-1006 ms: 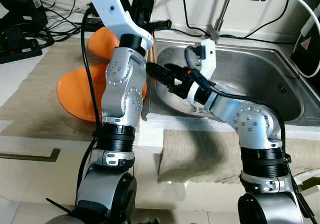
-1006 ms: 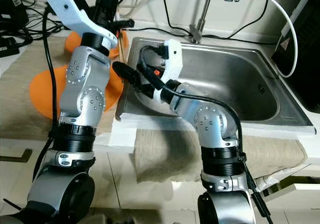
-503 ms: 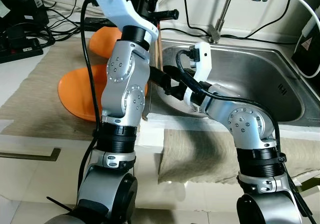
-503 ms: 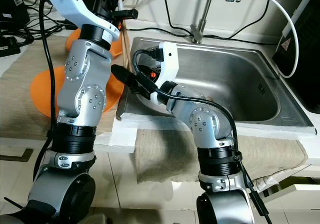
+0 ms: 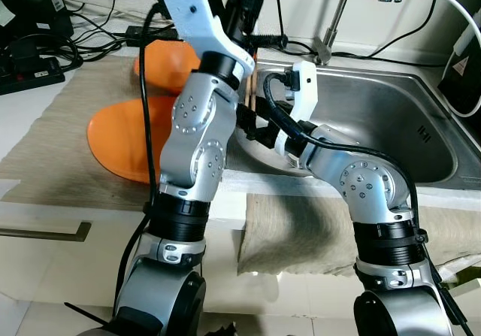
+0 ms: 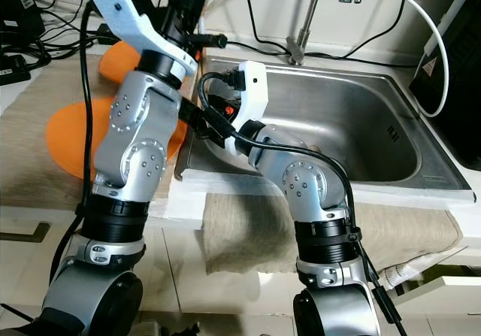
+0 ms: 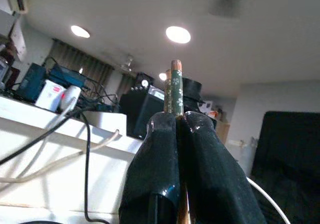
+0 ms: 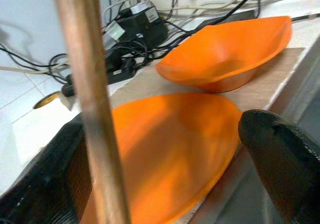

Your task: Kitchen organization

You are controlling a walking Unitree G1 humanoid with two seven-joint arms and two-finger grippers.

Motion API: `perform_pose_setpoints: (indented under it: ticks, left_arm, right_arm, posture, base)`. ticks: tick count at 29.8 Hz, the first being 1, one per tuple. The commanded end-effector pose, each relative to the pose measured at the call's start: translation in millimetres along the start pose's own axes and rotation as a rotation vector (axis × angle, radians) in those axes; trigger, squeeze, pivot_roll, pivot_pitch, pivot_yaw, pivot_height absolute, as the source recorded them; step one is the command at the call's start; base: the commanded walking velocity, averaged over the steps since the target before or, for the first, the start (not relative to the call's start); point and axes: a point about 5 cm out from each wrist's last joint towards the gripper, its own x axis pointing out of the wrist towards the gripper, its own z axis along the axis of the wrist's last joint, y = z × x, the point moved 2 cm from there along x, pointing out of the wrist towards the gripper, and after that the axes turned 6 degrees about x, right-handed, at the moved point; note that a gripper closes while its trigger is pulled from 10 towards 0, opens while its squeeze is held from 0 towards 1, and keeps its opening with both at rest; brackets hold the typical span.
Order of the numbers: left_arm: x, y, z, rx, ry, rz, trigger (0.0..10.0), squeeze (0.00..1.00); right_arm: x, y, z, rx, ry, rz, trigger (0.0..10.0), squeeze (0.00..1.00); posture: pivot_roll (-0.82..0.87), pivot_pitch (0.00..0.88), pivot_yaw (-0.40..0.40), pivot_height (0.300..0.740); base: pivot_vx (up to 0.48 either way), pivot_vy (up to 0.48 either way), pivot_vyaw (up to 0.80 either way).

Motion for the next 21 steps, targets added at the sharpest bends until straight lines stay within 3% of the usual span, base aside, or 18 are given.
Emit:
perform_pose_setpoints:
  ticks: [1, 6, 7, 8, 21]
  left_arm:
    - [-0.5, -21.8, -2.9, -0.088, -0.003, -0.029, 10.0, 0.00]
    - [-1.2, -22.5, -3.1, -0.090, -0.001, -0.031, 10.0, 0.00]
    - [-1.3, -22.7, -3.0, -0.091, -0.001, -0.032, 10.0, 0.00]
    - [-1.3, -23.0, -2.9, -0.091, -0.002, -0.033, 10.0, 0.00]
    - [-1.5, -27.6, 1.2, -0.105, -0.014, -0.056, 10.0, 0.00]
  right_arm:
    - [0.2, -2.5, 8.1, -0.037, -0.024, -0.018, 10.0, 0.00]
    - [0.8, -4.8, 8.5, -0.059, -0.030, -0.035, 10.0, 0.00]
    - [0.8, -5.0, 8.7, -0.063, -0.034, -0.038, 2.9, 0.00]
    - [1.0, -5.2, 8.7, -0.067, -0.036, -0.040, 0.0, 0.00]
    - [2.0, -8.0, 8.9, -0.080, -0.052, -0.054, 0.0, 0.00]
  posture:
    - [0.02, 0.000, -0.078, 0.732]
    - [0.02, 0.000, -0.078, 0.732]
    - [0.02, 0.000, -0.078, 0.732]
    - [0.02, 0.000, -0.078, 0.732]
    - [0.02, 0.000, -0.079, 0.732]
  base:
    - [0.000, 0.000, 0.00]
    - [0.000, 0.000, 0.00]
    - [0.000, 0.000, 0.00]
    - [0.000, 0.000, 0.00]
    - [0.000, 0.000, 0.00]
